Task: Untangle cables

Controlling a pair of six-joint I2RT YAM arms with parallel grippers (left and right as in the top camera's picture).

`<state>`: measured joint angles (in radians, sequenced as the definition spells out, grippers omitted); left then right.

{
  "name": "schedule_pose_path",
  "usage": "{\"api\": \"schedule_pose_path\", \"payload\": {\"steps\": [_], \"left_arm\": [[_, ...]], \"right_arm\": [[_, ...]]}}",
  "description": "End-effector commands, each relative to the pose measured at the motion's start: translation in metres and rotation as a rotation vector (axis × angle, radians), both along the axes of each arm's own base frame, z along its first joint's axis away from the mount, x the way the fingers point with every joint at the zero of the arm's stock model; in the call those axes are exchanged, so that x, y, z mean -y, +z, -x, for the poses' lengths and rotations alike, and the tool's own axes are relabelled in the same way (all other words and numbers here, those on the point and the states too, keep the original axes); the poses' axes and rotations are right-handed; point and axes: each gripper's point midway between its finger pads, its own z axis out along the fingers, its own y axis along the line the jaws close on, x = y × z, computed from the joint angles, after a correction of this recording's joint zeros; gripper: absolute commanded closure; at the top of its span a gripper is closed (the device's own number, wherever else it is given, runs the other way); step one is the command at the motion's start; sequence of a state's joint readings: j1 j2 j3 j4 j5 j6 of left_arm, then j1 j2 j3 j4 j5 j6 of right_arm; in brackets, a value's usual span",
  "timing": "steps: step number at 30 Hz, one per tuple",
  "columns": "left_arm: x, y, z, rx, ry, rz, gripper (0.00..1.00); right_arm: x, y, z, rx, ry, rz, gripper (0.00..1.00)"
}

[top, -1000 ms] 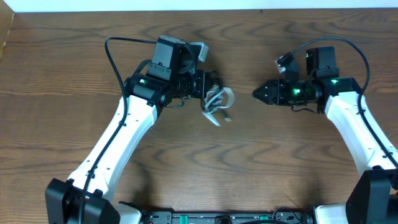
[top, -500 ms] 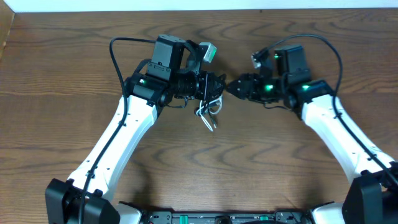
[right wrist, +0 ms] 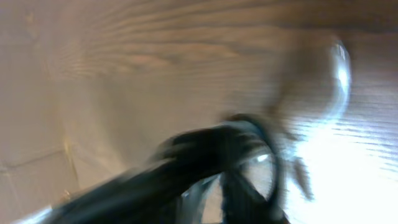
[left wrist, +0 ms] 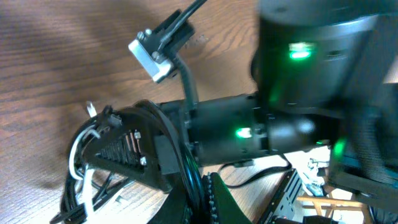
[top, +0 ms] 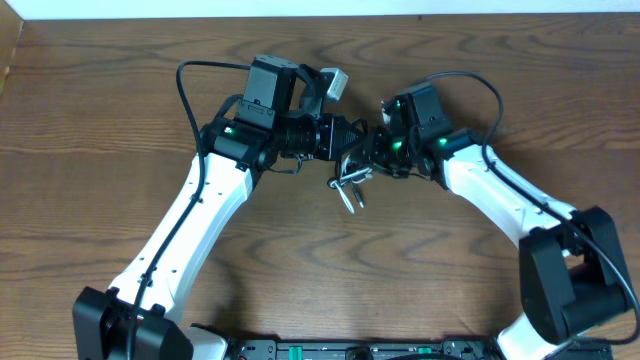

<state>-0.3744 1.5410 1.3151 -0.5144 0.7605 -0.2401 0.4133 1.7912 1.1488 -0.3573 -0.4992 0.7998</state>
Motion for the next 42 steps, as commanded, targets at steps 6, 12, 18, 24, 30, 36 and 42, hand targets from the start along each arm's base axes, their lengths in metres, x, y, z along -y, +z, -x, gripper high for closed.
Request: {"api": "schedule_pose_path", "payload": {"steps": [6, 12, 18, 24, 30, 36, 42], "left_arm": [[-0.042, 0.016, -0.025, 0.028, 0.115, 0.027, 0.92], [-0.108, -0.003, -0.047, -0.032, 0.318, -0.062, 0.92], [-0.159, -0.03, -0.041, -0.112, 0.438, -0.208, 0.92], [-0.203, -0.055, -0.033, -0.153, 0.574, -0.451, 0.93], [-0.216, -0.059, -0.03, -0.167, 0.625, -0.516, 0.93], [-0.164, -0.044, -0.023, -0.166, 0.412, -0.291, 0.93], [-0.096, -0.019, -0.003, -0.09, 0.115, -0.096, 0.74]], "right_arm": [[0.079, -0.044, 0.003, -0.085, -0.058, 0.262, 0.99], [0.143, -0.053, 0.006, -0.132, -0.067, 0.34, 0.99], [0.194, -0.054, 0.007, -0.157, -0.104, 0.341, 0.99], [0.224, -0.044, 0.005, -0.156, -0.172, 0.244, 0.99], [0.226, 0.015, -0.003, 0.037, -0.131, 0.016, 0.99], [0.162, 0.109, 0.013, 0.325, 0.119, -0.272, 0.99], [0.12, 0.183, 0.032, 0.508, 0.245, -0.418, 0.99]]}}
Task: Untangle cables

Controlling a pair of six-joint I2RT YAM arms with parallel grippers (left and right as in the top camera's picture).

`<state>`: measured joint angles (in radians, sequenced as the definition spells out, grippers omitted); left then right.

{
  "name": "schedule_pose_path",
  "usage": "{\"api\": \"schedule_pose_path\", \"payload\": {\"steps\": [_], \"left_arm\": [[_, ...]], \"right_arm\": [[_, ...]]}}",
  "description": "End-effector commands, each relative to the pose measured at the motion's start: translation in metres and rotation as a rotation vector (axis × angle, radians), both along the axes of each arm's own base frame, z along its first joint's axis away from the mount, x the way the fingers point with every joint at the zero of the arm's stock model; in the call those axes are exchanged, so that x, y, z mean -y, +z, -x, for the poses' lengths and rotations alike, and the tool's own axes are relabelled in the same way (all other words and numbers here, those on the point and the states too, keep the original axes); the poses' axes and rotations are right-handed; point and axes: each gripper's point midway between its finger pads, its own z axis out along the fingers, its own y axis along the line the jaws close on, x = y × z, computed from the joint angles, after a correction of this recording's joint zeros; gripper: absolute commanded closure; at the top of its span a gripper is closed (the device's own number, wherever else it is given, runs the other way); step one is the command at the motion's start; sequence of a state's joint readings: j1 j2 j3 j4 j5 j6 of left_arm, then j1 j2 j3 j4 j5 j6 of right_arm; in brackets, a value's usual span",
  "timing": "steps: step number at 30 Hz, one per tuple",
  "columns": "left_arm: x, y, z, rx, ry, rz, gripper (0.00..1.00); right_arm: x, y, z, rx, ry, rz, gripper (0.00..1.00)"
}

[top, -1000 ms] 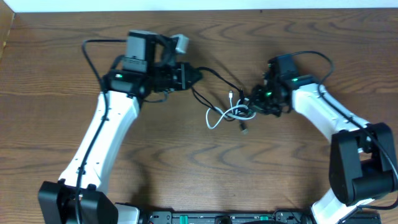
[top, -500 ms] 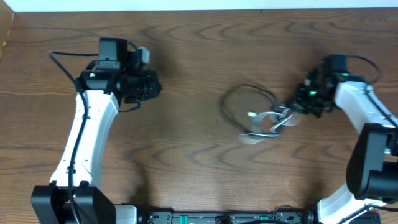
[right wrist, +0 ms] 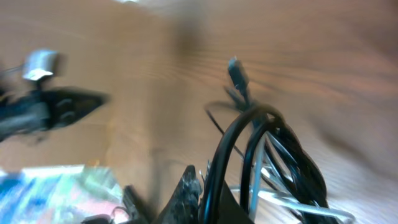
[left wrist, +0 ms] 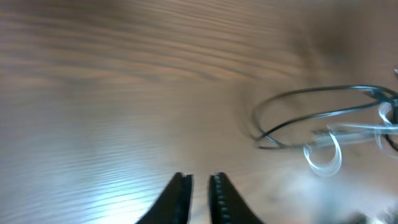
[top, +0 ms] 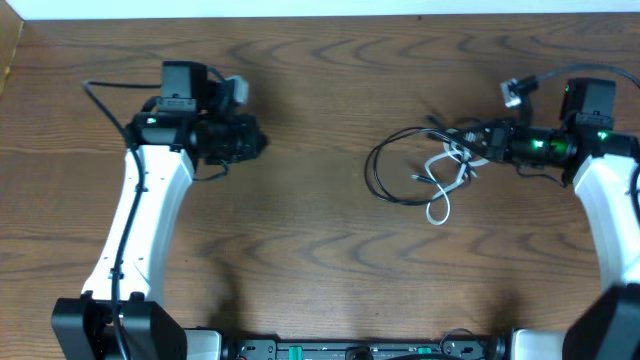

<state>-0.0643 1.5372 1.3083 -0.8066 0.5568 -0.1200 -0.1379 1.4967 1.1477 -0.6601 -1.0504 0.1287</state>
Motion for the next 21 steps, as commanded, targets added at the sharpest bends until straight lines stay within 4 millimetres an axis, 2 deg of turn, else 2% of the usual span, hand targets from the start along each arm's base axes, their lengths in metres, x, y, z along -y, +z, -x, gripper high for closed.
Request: {"api": "schedule_pose_path", "payload": {"steps": [1, 4, 9, 10, 11, 17, 21], "left_arm": [[0.059, 0.037, 0.02, 0.087, -0.249, 0.199, 0.69], [0.086, 0.045, 0.029, 0.114, -0.335, 0.24, 0.55], [0.123, 0.053, 0.039, 0.161, -0.432, 0.262, 0.39], [0.136, 0.057, 0.042, 0.169, -0.446, 0.279, 0.38], [0.14, 0.059, 0.043, 0.172, -0.449, 0.286, 0.37], [0.161, 0.064, 0.052, 0.143, -0.454, 0.319, 0.37], [0.175, 0.057, 0.062, 0.1, -0.461, 0.31, 0.37]], "right_arm": [[-0.028, 0.056, 0.022, 0.064, 0.087, -0.15, 0.99], [-0.025, 0.057, 0.017, -0.01, -0.032, -0.109, 0.99], [-0.029, 0.051, 0.018, -0.027, -0.09, -0.033, 0.99], [-0.031, 0.045, 0.018, -0.049, -0.107, -0.002, 0.99], [-0.031, 0.04, 0.018, -0.065, -0.121, 0.017, 0.99], [-0.026, 0.018, 0.014, -0.135, -0.229, 0.129, 0.99], [-0.021, 0.008, 0.009, -0.179, -0.331, 0.185, 0.99]]}}
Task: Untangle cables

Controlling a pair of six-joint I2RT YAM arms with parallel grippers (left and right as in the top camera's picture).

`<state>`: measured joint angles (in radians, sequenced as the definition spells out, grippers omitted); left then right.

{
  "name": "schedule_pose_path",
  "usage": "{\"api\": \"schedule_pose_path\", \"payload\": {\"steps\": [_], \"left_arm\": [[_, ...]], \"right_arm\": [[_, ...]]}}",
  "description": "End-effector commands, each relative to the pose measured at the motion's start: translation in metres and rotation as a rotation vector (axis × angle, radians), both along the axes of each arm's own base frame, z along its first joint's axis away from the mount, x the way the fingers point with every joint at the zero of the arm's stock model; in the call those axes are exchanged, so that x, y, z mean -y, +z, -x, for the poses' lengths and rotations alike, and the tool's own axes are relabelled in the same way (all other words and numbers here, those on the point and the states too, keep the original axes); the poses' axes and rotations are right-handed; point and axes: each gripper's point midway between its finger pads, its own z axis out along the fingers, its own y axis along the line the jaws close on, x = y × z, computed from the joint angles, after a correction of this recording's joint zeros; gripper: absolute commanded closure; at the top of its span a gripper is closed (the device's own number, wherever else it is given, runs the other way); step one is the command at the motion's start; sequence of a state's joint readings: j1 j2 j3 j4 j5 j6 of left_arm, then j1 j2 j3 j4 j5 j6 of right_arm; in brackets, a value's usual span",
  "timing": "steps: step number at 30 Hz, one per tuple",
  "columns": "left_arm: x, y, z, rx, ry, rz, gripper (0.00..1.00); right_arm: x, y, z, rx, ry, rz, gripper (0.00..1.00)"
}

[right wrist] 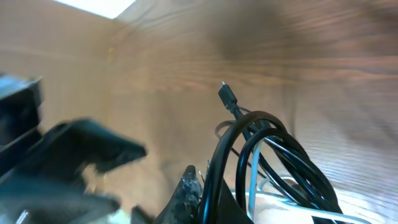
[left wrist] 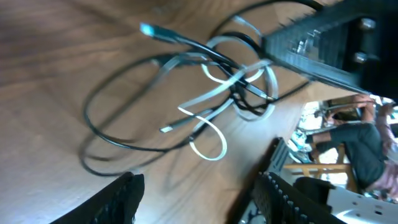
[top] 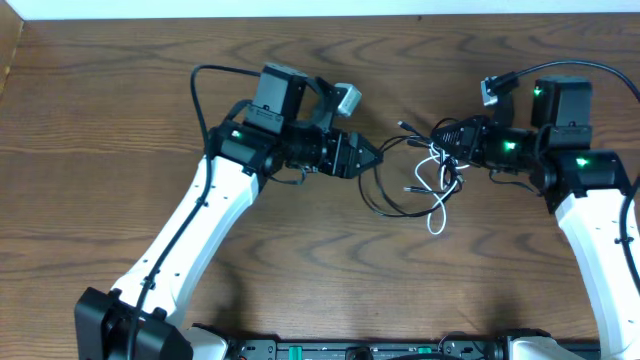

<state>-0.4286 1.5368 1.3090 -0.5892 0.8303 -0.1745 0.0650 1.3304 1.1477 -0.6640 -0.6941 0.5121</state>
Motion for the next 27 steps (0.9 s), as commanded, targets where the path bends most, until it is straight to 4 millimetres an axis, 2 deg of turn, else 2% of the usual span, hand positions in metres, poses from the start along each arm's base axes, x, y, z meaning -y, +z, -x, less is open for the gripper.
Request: {"api": "schedule_pose_path", "payload": {"steps": [1, 6, 11, 16, 23, 27], "left_arm": [[0.014, 0.004, 0.009, -0.027, 0.014, -0.011, 0.38], [0.035, -0.012, 0.016, 0.027, 0.002, -0.1, 0.38], [0.073, -0.005, 0.025, 0.139, -0.042, -0.069, 0.38], [0.096, -0.004, 0.021, 0.278, 0.025, -0.091, 0.38], [0.097, -0.021, 0.007, 0.338, 0.125, -0.18, 0.38], [0.107, -0.034, -0.003, 0.344, 0.128, -0.175, 0.38]], "right_arm": [[0.011, -0.009, -0.008, -0.051, -0.152, 0.073, 0.99], [0.007, -0.01, -0.011, -0.073, -0.201, 0.064, 0.99], [0.006, -0.006, -0.014, -0.083, -0.228, 0.032, 0.99], [-0.001, 0.002, -0.016, -0.06, -0.197, -0.008, 0.99], [-0.008, 0.007, -0.014, -0.053, -0.159, -0.044, 0.99], [-0.015, 0.014, -0.013, -0.036, -0.122, -0.079, 0.99]]}}
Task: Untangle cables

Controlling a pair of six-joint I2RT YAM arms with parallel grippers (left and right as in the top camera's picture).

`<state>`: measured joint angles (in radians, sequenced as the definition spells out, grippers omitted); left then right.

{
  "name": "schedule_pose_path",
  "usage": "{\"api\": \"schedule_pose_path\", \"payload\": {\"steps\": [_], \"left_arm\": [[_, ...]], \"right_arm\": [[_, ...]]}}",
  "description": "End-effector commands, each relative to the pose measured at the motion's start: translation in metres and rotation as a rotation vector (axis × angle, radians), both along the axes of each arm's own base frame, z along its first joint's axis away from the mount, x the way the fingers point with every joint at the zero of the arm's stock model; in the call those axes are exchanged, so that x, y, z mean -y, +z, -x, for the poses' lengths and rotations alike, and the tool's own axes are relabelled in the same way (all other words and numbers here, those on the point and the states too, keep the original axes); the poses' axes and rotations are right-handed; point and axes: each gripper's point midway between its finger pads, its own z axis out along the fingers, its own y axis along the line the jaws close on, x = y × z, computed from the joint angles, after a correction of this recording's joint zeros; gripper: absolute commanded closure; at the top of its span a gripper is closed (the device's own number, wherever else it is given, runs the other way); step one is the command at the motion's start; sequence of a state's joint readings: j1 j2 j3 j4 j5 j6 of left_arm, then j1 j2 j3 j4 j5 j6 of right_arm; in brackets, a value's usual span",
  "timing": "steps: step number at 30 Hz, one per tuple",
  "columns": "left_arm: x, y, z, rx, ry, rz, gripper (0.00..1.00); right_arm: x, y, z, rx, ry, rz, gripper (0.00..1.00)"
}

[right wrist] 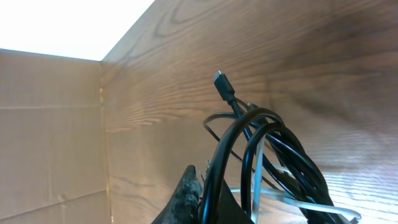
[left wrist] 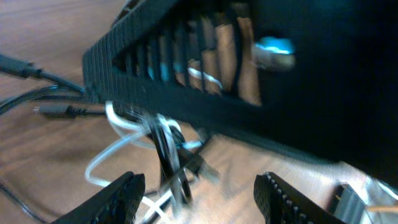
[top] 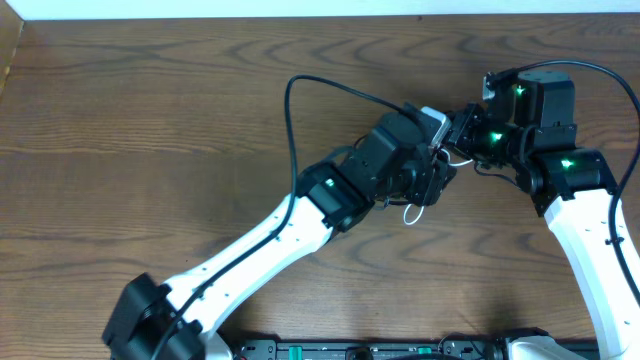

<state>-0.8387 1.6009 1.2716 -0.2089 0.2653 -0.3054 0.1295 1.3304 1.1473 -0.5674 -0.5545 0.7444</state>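
Note:
The tangle of black and white cables (right wrist: 273,149) hangs from my right gripper (right wrist: 208,193), which is shut on the black strands; one black plug (right wrist: 222,84) sticks up free. In the overhead view my right gripper (top: 455,138) is at the right rear, and my left gripper (top: 438,178) is pressed close to it. Only a white loop (top: 410,212) shows under the left arm there. In the left wrist view my left gripper (left wrist: 199,190) is open, with black and white strands (left wrist: 169,155) just ahead of its fingers (left wrist: 124,199) and the right gripper's ribbed finger (left wrist: 186,68) right above.
The wooden table (top: 150,120) carries nothing else. The left arm (top: 300,225) lies diagonally across the middle. The left arm's own black cable (top: 330,90) arcs over the table behind it. A cardboard wall (right wrist: 50,137) borders the table's left side.
My open left gripper was left of the spread-out tangle; it is now further right, right against the right gripper, with strands ahead of its fingers. The right gripper has hardly moved.
Both grippers were together at the table's middle on the tangle. Then they were far apart, the left shut and empty at the left, the right holding the tangle at the right. Then the left, open, was beside the tangle, and now it is at the held strands.

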Motion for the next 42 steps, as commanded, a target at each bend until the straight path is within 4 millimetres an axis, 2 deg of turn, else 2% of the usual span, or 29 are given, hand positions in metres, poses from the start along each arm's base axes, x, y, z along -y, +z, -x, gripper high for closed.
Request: {"api": "schedule_pose_path", "payload": {"steps": [1, 3, 4, 5, 6, 8, 10, 15, 17, 19, 21, 22, 24, 26, 30, 36, 42], "left_arm": [[0.0, -0.025, -0.017, 0.002, 0.07, -0.044, 0.38], [0.0, -0.032, -0.028, 0.002, 0.13, -0.043, 0.41], [0.0, -0.036, -0.032, 0.0, 0.156, -0.044, 0.46], [0.0, -0.039, -0.035, -0.002, 0.171, -0.046, 0.57], [0.0, -0.041, -0.035, -0.003, 0.171, -0.047, 0.74], [0.0, -0.042, -0.035, -0.007, 0.17, -0.051, 0.89], [0.0, -0.042, -0.035, -0.007, 0.17, -0.051, 0.92], [0.002, -0.037, -0.031, -0.013, 0.149, -0.035, 0.92], [0.005, -0.034, -0.027, -0.022, 0.128, -0.021, 0.92], [0.007, -0.033, -0.022, -0.039, 0.101, -0.011, 0.93], [0.008, -0.033, -0.015, -0.069, 0.066, -0.004, 0.93], [0.008, -0.035, -0.011, -0.089, 0.047, -0.003, 0.93], [0.007, -0.038, -0.003, -0.138, 0.004, 0.001, 0.93], [0.005, -0.039, 0.004, -0.18, -0.059, 0.017, 0.93], [-0.005, -0.034, 0.004, -0.246, -0.133, 0.074, 0.93], [-0.022, -0.028, -0.011, -0.287, -0.13, 0.127, 0.93], [-0.032, -0.028, -0.015, -0.325, -0.117, 0.142, 0.93]], "right_arm": [[-0.011, 0.011, 0.005, 0.015, 0.053, -0.059, 0.99], [-0.012, 0.012, 0.006, 0.021, 0.065, -0.059, 0.99], [-0.012, 0.011, 0.006, 0.022, 0.069, -0.055, 0.99], [-0.012, 0.011, 0.007, 0.026, 0.074, -0.049, 0.99], [-0.012, 0.01, 0.007, 0.028, 0.077, -0.042, 0.99], [-0.008, 0.007, 0.006, 0.022, 0.061, -0.027, 0.99], [-0.005, 0.006, 0.004, 0.023, 0.043, -0.012, 0.99], [0.017, -0.002, -0.005, 0.014, -0.048, 0.053, 0.99], [0.029, -0.008, -0.007, 0.003, -0.089, 0.09, 0.94], [0.04, -0.012, -0.01, 0.004, -0.115, 0.129, 0.79], [0.051, -0.016, -0.011, 0.0, -0.139, 0.159, 0.54], [0.056, -0.017, -0.011, 0.002, -0.143, 0.171, 0.45], [0.064, -0.019, -0.01, -0.003, -0.146, 0.185, 0.34], [0.069, -0.023, -0.006, -0.011, -0.129, 0.209, 0.3], [0.067, -0.035, 0.009, -0.028, -0.023, 0.272, 0.3], [0.024, -0.05, 0.032, -0.014, 0.294, 0.217, 0.36], [0.009, -0.081, 0.033, -0.107, 0.359, 0.197, 0.35]]}}
